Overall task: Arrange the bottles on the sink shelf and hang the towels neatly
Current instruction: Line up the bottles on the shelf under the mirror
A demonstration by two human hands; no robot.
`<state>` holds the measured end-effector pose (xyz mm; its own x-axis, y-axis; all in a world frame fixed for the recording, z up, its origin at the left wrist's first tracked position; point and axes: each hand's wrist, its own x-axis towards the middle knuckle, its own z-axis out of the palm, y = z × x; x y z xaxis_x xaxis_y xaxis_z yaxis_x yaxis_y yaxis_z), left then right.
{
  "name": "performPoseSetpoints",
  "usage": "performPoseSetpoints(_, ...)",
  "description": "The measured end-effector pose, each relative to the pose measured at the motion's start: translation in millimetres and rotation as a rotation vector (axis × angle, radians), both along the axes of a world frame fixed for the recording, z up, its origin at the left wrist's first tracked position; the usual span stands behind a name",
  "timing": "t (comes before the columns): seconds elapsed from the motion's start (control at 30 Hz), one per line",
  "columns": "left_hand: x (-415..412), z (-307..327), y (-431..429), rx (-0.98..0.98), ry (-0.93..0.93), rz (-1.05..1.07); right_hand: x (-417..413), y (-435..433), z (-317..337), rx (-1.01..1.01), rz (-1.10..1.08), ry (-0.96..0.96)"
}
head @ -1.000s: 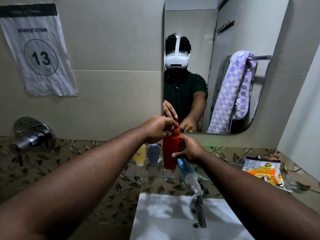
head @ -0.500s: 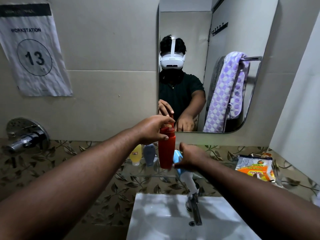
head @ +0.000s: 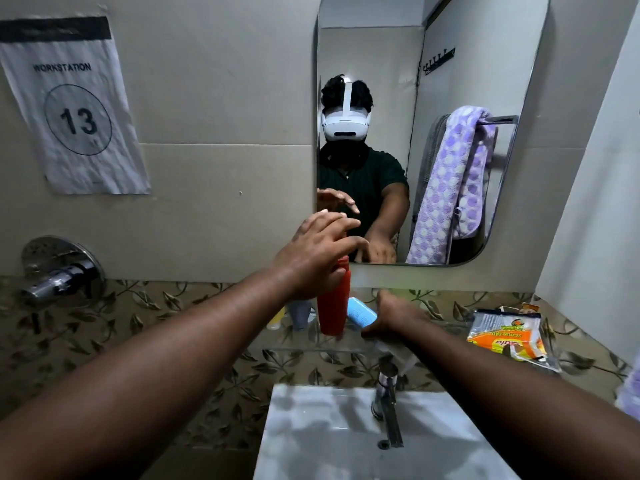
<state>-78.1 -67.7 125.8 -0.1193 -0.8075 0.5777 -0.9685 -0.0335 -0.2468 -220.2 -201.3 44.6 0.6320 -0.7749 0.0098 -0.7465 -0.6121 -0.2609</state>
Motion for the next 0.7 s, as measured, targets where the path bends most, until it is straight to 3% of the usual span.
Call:
performPoseSetpoints(0.13, -13, 4, -8, -0.026, -0.098, -0.026, -14, -2, 28, -0.141, 0.056, 0.081)
performPoseSetpoints(0.27, -31, 13, -21, 0.022, 0.239, 0.013, -33, -2, 57, -0.412, 0.137, 0.147)
performPoseSetpoints(0.4, -55, 16, -36, 0.132, 0.32, 0.08, -50, -10, 76, -0.615, 0.227, 0.184)
performPoseSetpoints(0.57, -83, 3, -56, 0.339, 0.555, 0.162, -60, -23, 96, -0.572, 0.316, 0.203)
performPoseSetpoints(0.7, -90, -5, -63, 0.344, 0.746, 0.143, -69, -25, 106, -0.401, 0.353, 0.066)
